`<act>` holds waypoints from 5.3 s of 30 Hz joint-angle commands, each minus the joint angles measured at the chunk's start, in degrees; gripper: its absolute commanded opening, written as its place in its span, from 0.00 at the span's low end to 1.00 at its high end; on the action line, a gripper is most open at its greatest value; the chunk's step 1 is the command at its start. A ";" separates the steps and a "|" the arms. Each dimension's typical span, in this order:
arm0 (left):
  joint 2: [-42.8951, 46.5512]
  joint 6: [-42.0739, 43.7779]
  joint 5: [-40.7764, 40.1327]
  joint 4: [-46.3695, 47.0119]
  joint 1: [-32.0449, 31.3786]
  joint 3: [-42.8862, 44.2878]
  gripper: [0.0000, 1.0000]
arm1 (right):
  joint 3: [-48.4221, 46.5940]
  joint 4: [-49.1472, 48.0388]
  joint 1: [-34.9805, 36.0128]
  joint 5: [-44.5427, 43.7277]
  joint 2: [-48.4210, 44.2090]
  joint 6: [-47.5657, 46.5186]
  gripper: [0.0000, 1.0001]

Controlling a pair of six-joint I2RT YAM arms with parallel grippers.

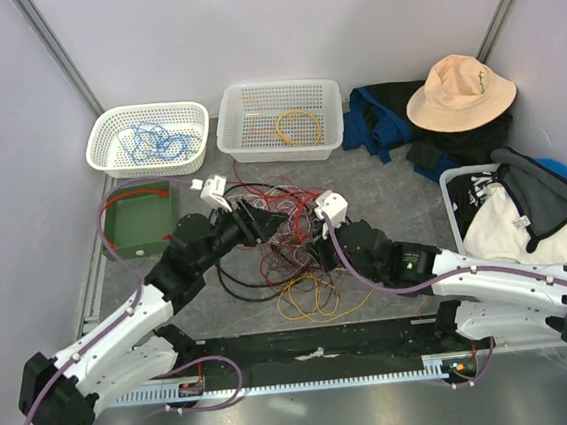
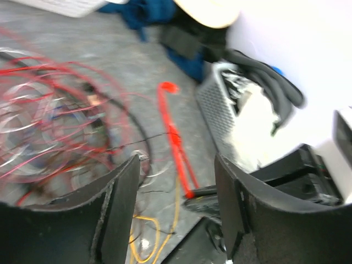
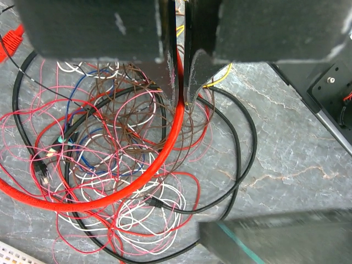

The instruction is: Untangle the cables

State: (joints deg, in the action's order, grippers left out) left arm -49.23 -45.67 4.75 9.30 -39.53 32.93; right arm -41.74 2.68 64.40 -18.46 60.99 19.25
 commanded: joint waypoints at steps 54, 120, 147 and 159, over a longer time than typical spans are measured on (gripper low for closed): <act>2.21 22.74 -50.59 -49.64 -3.01 33.17 0.02 | 3.76 4.71 0.55 -11.78 -18.98 1.32 0.91; -17.49 -6.18 -13.19 -35.75 58.34 20.86 0.98 | 12.64 -0.04 0.64 -7.38 -24.25 2.46 0.91; -18.42 0.14 -18.47 -29.08 1.92 13.04 0.81 | 6.05 -5.05 -0.15 -12.30 0.98 8.97 0.90; -41.98 0.49 -20.22 -20.46 -1.95 23.05 0.83 | 7.63 0.83 -0.24 -15.29 -8.26 8.88 0.90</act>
State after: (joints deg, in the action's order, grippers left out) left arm -85.56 -47.51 -13.10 -16.95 -40.03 49.30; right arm -33.80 1.30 64.31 -31.57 53.49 27.75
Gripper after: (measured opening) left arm 0.802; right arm 0.898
